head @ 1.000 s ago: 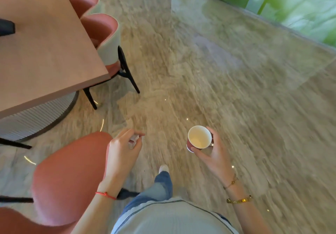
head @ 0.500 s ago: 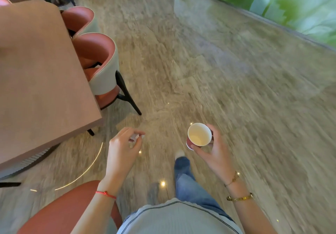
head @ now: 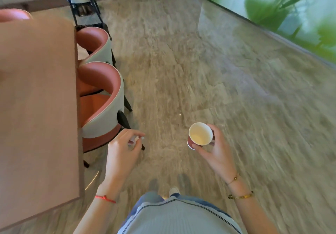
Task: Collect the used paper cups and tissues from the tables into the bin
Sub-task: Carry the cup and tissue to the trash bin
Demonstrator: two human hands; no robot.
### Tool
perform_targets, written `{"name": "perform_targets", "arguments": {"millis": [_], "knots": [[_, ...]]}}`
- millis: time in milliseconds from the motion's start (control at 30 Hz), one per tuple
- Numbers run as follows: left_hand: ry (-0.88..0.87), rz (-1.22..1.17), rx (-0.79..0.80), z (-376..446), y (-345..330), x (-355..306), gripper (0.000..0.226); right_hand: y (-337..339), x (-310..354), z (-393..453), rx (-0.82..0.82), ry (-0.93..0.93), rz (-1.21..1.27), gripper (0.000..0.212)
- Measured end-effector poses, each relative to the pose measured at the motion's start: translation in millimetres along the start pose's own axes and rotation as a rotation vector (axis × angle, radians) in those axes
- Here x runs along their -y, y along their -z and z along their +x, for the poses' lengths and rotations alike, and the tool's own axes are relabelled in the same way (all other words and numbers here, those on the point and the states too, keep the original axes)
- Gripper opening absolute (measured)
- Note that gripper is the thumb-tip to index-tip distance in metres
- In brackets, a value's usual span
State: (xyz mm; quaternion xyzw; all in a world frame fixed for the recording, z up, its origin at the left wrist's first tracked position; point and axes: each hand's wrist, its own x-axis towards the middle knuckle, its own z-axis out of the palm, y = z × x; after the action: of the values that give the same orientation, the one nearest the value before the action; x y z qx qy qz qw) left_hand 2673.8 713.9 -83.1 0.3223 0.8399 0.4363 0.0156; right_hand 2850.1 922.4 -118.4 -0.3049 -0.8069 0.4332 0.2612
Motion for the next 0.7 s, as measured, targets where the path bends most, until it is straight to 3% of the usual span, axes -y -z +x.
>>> {"name": "perform_targets", "arguments": {"millis": [400, 700], "knots": [[0.084, -0.001, -0.062, 233.6, -57.1, 56.4, 0.023, -75.0, -24.8, 258.2, 0.103, 0.028, -0.004, 0.071], [0.062, 0.015, -0.136, 461.2, -62.9, 114.4, 0.023, -149.1, 1.1, 500.5, 0.176, 0.088, 0.054, 0.076]]}}
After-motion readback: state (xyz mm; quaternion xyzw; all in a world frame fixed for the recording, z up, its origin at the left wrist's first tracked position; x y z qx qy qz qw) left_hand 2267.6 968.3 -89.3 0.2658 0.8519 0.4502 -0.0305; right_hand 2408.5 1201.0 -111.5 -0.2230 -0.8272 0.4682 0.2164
